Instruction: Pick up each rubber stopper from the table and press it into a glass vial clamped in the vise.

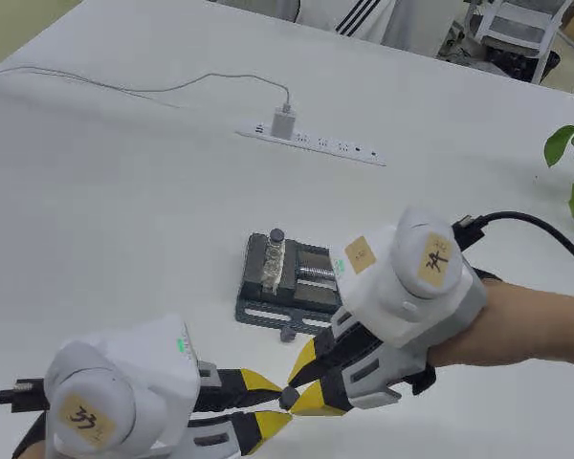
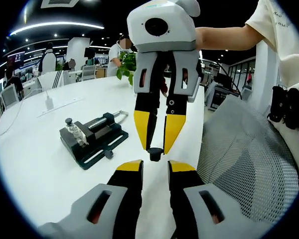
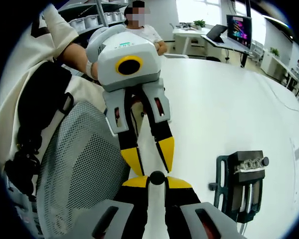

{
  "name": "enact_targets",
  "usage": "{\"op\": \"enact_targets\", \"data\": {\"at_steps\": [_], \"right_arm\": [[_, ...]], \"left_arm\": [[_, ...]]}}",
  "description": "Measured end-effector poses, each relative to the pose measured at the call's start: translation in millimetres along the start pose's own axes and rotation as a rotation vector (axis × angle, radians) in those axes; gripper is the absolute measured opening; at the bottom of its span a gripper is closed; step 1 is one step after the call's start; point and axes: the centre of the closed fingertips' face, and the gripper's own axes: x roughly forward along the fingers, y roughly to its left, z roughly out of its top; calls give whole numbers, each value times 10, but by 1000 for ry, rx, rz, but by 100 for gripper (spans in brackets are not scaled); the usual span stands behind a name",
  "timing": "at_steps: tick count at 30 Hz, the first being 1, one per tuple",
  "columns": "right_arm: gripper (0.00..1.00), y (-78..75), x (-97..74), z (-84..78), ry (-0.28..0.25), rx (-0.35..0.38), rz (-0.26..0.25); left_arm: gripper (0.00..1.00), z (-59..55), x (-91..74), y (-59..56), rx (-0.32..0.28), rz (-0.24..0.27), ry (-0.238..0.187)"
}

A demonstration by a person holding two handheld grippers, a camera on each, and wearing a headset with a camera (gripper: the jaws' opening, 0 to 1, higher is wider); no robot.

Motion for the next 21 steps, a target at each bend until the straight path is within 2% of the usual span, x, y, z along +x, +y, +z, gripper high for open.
{"op": "enact_targets", "data": {"at_steps": [4, 7, 8, 10, 14, 16, 18, 19, 21], "right_arm": [[7, -37, 7, -59, 16, 4, -6], [7, -46, 20, -99, 28, 4, -8], [7, -44, 24, -105, 29, 8, -6], [7, -41, 29, -111, 30, 10, -4], [7, -51, 31, -112, 29, 13, -4], [7, -57, 30, -111, 28, 15, -4], [7, -66, 28, -111, 28, 13, -4], [7, -67, 26, -116, 29, 14, -2], [7, -77, 22, -131, 33, 13, -3]], "left_arm": [[41, -57, -12, 80, -12, 40, 3], [56, -89, -28, 167, -14, 87, 9], [61, -88, -38, 214, -12, 112, -1], [70, -94, -54, 245, -14, 127, -4], [84, -132, -115, 406, -19, 204, -1], [91, -166, -153, 489, -46, 236, 6], [96, -166, -187, 552, -54, 261, -9], [99, -193, -211, 601, -60, 283, -1], [99, -238, -226, 630, -72, 284, 13]]}}
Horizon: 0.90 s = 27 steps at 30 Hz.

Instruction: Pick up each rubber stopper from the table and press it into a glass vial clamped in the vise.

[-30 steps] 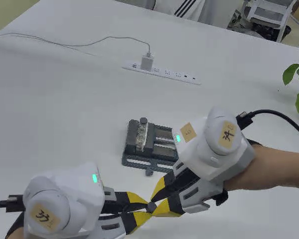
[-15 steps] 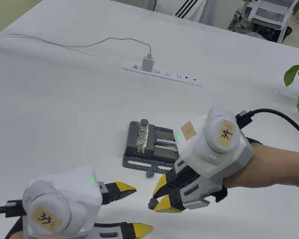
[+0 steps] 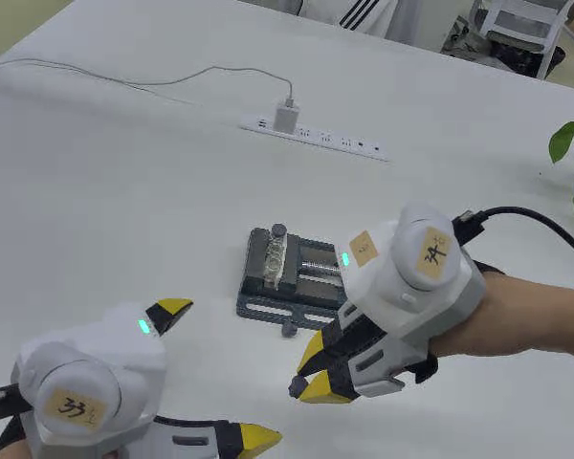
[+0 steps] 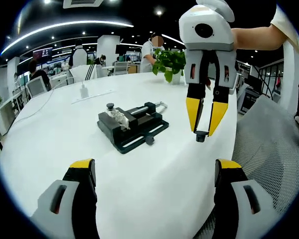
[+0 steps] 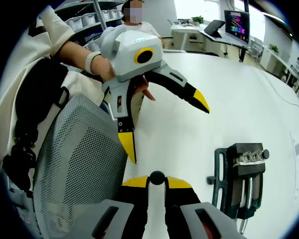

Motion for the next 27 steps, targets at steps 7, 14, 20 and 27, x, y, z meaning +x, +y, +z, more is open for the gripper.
{"op": "enact_targets", "data": {"at_steps": [7, 14, 20, 27], "right_arm": [[7, -59, -18, -38, 8, -2, -8], [7, -226, -72, -98, 42, -9, -23], [7, -430, -157, -126, 82, -47, -42], [7, -737, -240, -138, 129, -94, -74]], "left_arm": [[99, -63, -46, 103, 0, 24, 30], [99, -119, -74, 149, 3, 28, 61], [99, -160, -83, 166, 0, 27, 80], [99, -158, -66, 146, 4, 26, 81]]}}
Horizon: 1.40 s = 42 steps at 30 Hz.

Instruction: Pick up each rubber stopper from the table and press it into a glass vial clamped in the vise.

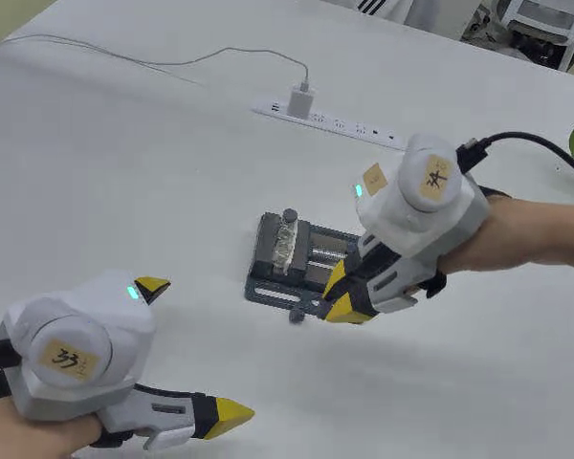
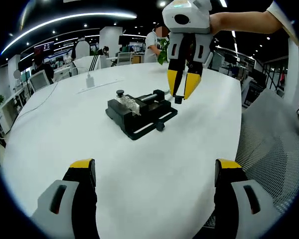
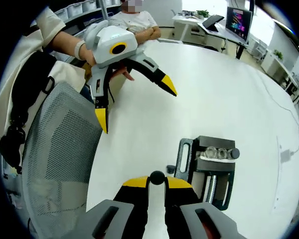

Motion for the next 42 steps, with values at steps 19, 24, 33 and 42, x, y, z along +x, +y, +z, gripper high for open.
{"op": "enact_targets", "data": {"at_steps": [19, 24, 33, 42], "right_arm": [[7, -766, -158, 100, 122, -275, -47], [7, -813, -147, 143, 156, -377, -47], [7, -916, -85, 262, 169, -471, -34], [6, -1044, 7, 282, 188, -511, -5]], "left_arm": [[99, 9, 19, 44, -30, 11, -6], [99, 20, 29, 57, -36, 13, -7], [98, 37, 40, 103, -44, 20, -9], [99, -10, 41, 98, -58, 19, 2]]}}
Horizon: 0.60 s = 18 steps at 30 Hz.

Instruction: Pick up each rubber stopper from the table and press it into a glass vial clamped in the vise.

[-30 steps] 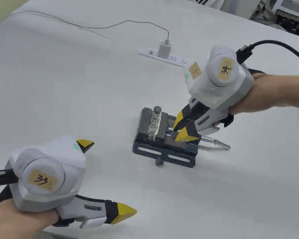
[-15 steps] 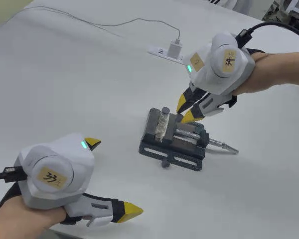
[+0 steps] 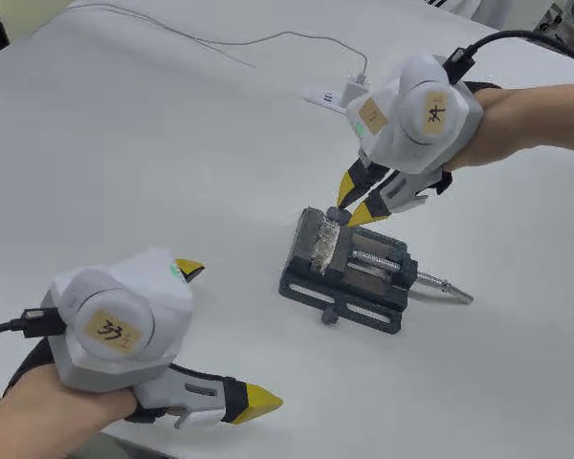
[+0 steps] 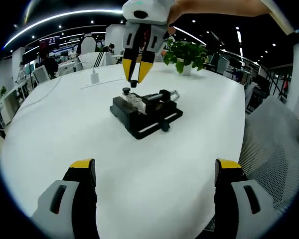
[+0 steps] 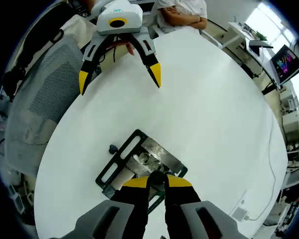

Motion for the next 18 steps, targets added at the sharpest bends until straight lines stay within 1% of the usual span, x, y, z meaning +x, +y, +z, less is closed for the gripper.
{"op": "enact_targets", "data": {"at_steps": [8, 10, 18], "right_arm": [[6, -33, 126, -36, 1, -8, 21], [6, -6, 124, -38, 2, -8, 28], [6, 8, 177, -65, 4, 12, 34]], "left_arm": [[99, -46, 3, -13, -12, -1, 10], [99, -50, 4, -11, -13, 0, 11], [99, -64, 7, -11, -21, -2, 13]]}}
